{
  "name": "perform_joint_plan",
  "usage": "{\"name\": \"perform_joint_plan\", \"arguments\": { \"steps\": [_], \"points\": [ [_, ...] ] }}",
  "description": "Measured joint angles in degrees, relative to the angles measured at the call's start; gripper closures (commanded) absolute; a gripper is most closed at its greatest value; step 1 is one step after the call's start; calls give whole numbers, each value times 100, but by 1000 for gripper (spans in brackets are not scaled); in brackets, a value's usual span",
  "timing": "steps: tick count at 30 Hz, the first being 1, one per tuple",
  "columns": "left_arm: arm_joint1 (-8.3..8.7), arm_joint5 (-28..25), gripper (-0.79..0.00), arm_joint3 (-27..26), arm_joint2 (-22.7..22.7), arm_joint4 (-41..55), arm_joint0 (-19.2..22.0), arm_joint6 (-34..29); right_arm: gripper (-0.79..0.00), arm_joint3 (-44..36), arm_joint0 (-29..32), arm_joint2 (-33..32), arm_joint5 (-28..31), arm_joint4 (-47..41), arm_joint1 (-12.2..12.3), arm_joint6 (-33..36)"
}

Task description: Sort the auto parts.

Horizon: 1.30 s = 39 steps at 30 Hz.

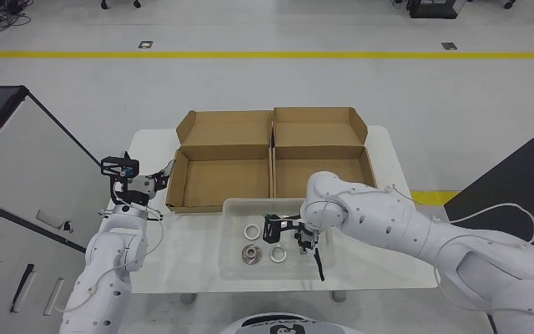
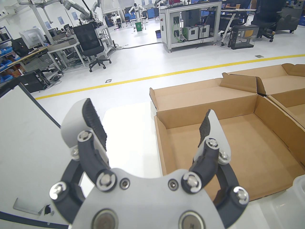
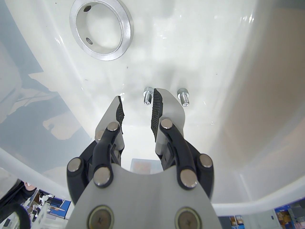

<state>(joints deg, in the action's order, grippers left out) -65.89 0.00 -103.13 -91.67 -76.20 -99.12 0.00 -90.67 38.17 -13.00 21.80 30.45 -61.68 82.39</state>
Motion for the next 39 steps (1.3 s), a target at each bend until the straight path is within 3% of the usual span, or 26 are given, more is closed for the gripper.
{"name": "perform_joint_plan", "arguments": {
  "steps": [13,16,28,39],
  "points": [
    [0,0,-785,0,0,0,0,0,-237,69,38,-22,72,98,-64,-64],
    [0,0,-785,0,0,0,0,0,0,94,38,-18,60,122,-81,-52],
    [0,0,-785,0,0,0,0,0,0,-111,-23,-115,-80,125,-66,88],
    [0,0,-785,0,0,0,0,0,0,-1174,-177,-719,201,-594,309,-193]
  ]
}}
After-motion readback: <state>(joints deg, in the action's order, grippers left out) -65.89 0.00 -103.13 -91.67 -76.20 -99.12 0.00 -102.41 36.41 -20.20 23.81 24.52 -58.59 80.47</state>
